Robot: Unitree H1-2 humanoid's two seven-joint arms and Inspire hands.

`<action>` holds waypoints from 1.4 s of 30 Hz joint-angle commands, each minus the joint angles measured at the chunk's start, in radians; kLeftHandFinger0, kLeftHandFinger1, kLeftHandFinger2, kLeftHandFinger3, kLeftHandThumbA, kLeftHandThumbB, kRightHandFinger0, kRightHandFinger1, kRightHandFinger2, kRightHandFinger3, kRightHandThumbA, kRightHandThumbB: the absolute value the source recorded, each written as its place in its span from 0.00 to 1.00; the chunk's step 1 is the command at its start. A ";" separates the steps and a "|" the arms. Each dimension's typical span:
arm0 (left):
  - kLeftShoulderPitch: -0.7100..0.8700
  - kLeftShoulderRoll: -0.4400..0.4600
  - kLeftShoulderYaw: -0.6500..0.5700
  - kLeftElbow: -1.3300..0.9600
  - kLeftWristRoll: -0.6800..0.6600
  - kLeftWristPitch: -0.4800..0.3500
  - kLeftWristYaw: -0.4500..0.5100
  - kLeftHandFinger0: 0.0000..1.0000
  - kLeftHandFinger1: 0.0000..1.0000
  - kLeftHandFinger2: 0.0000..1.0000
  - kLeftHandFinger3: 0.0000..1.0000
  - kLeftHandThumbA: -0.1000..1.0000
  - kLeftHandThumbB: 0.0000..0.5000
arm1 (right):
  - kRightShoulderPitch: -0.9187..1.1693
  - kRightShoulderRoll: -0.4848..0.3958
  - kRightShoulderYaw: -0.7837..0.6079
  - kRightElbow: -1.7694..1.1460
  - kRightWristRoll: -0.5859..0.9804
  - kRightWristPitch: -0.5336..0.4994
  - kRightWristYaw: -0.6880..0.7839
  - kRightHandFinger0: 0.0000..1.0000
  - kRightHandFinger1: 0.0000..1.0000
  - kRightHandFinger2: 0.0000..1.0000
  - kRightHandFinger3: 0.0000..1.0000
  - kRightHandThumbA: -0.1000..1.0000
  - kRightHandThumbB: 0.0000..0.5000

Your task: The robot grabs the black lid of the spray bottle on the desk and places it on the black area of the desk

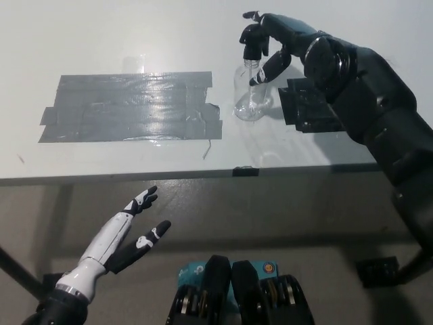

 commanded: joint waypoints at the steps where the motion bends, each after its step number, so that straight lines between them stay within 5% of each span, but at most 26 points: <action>1: -0.025 0.017 -0.002 -0.041 0.018 0.040 -0.014 0.90 0.90 0.97 1.00 0.68 0.00 | -0.067 -0.017 -0.077 0.004 0.093 -0.063 0.026 1.00 1.00 1.00 1.00 0.88 1.00; 2: -0.026 0.016 -0.002 -0.041 0.019 0.043 -0.014 0.89 0.90 0.97 1.00 0.65 0.00 | -0.067 -0.016 -0.086 0.007 0.094 -0.066 0.028 1.00 1.00 1.00 1.00 0.89 1.00; 3: -0.030 0.013 -0.002 -0.039 0.021 0.040 -0.011 0.85 0.86 0.95 1.00 0.57 0.00 | -0.066 -0.013 -0.119 0.013 0.124 -0.071 0.031 0.90 0.88 0.92 0.98 0.87 1.00; 4: -0.032 0.012 -0.003 -0.038 0.023 0.035 -0.010 0.82 0.84 0.93 1.00 0.52 0.00 | -0.066 -0.008 -0.168 0.022 0.168 -0.070 0.053 0.63 0.57 0.60 0.68 0.83 1.00; 5: -0.034 0.013 -0.004 -0.038 0.023 0.037 -0.011 0.80 0.82 0.92 1.00 0.51 0.00 | -0.063 -0.003 -0.212 0.023 0.211 -0.064 0.078 0.43 0.35 0.41 0.46 0.80 0.94; 6: -0.037 0.011 -0.002 -0.037 0.018 0.041 -0.012 0.77 0.80 0.90 1.00 0.45 0.01 | -0.061 0.008 -0.313 0.037 0.309 -0.033 0.113 0.10 0.14 0.22 0.24 0.73 0.92; 7: -0.038 0.010 -0.002 -0.039 0.017 0.046 -0.013 0.75 0.77 0.88 1.00 0.38 0.02 | -0.060 0.012 -0.360 0.045 0.341 -0.021 0.129 0.01 0.07 0.20 0.11 0.67 0.92; 9: -0.040 0.007 -0.002 -0.038 0.015 0.047 -0.011 0.72 0.74 0.86 1.00 0.28 0.05 | -0.056 0.018 -0.470 0.073 0.429 -0.001 0.166 0.03 0.22 0.38 0.10 0.63 0.95; 10: -0.044 0.007 -0.004 -0.035 0.016 0.044 -0.011 0.70 0.73 0.85 1.00 0.24 0.05 | -0.057 0.017 -0.515 0.090 0.454 0.008 0.172 0.11 0.35 0.55 0.24 0.63 0.94; 12: -0.043 0.011 -0.005 -0.031 0.016 0.035 -0.010 0.69 0.72 0.84 1.00 0.21 0.06 | -0.057 0.018 -0.578 0.111 0.486 0.034 0.182 0.16 0.45 0.67 0.39 0.62 0.94; 14: -0.045 0.014 -0.005 -0.020 0.012 0.019 -0.008 0.68 0.71 0.84 1.00 0.17 0.08 | -0.048 0.013 -0.638 0.126 0.515 0.042 0.189 0.15 0.43 0.64 0.41 0.62 0.85; 19: -0.049 0.014 -0.005 -0.012 0.015 0.014 -0.004 0.66 0.69 0.81 1.00 0.13 0.10 | -0.034 -0.003 -0.728 0.156 0.531 0.085 0.184 0.02 0.29 0.54 0.47 0.55 0.83; 27: -0.049 0.015 -0.013 -0.011 0.029 0.012 0.002 0.64 0.68 0.80 1.00 0.13 0.10 | -0.010 -0.024 -0.786 0.170 0.546 0.105 0.172 0.05 0.34 0.61 0.57 0.56 0.90; 31: -0.048 0.016 -0.012 -0.006 0.027 0.011 0.005 0.64 0.69 0.81 1.00 0.13 0.10 | -0.018 -0.039 -0.825 0.160 0.593 0.106 0.178 0.07 0.37 0.66 0.65 0.64 0.88; 35: -0.051 0.018 -0.015 -0.004 0.032 0.012 0.004 0.64 0.68 0.81 1.00 0.13 0.09 | -0.034 -0.059 -0.898 0.144 0.678 0.096 0.204 0.02 0.35 0.64 0.63 0.68 0.80; 42: -0.044 0.019 -0.012 -0.001 0.024 0.005 0.003 0.65 0.69 0.82 1.00 0.14 0.08 | -0.041 -0.102 -1.057 0.120 0.819 0.118 0.197 0.00 0.21 0.53 0.55 0.68 0.83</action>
